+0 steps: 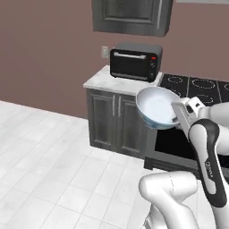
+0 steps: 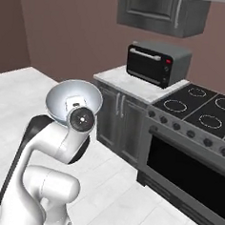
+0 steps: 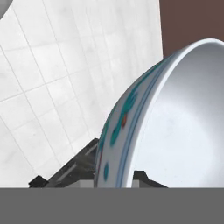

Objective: Move the bowls from the cabinet to the plates on the dining table.

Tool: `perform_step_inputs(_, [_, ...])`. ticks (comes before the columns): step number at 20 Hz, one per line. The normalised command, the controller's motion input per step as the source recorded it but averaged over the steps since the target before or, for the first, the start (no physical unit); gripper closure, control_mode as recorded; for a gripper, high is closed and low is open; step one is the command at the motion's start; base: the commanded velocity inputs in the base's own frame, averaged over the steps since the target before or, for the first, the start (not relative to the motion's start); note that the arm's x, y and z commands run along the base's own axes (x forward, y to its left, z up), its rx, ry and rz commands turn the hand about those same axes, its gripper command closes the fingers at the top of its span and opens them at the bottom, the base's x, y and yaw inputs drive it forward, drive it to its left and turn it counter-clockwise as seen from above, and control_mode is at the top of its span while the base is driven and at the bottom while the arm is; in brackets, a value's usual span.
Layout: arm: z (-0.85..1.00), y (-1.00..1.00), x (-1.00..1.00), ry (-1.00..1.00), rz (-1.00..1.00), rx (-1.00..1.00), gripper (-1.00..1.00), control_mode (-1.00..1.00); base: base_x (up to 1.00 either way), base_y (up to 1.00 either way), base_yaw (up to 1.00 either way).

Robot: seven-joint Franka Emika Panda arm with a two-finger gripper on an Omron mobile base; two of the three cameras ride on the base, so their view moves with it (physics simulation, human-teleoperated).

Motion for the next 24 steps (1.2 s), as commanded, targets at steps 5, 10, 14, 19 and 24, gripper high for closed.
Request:
perform_step_inputs(5, [0.00,0.00,0.00,0.00,0.00,0.00,1.00,1.00,-0.59,0.54,0.44])
perform_step_inputs(10, [0.00,0.00,0.00,0.00,0.00,0.00,1.00,1.00,-0.68,0.21,0.44])
perform_step_inputs(14, [0.00,0.00,0.00,0.00,0.00,0.00,1.00,1.00,-0.62,0.04,0.45])
perform_step_inputs(19, [0.00,0.00,0.00,0.00,0.00,0.00,1.00,1.00,-0.63,0.00,0.46])
perform_step_inputs(24, [0.00,0.00,0.00,0.00,0.00,0.00,1.00,1.00,-0.17,0.38,0.41])
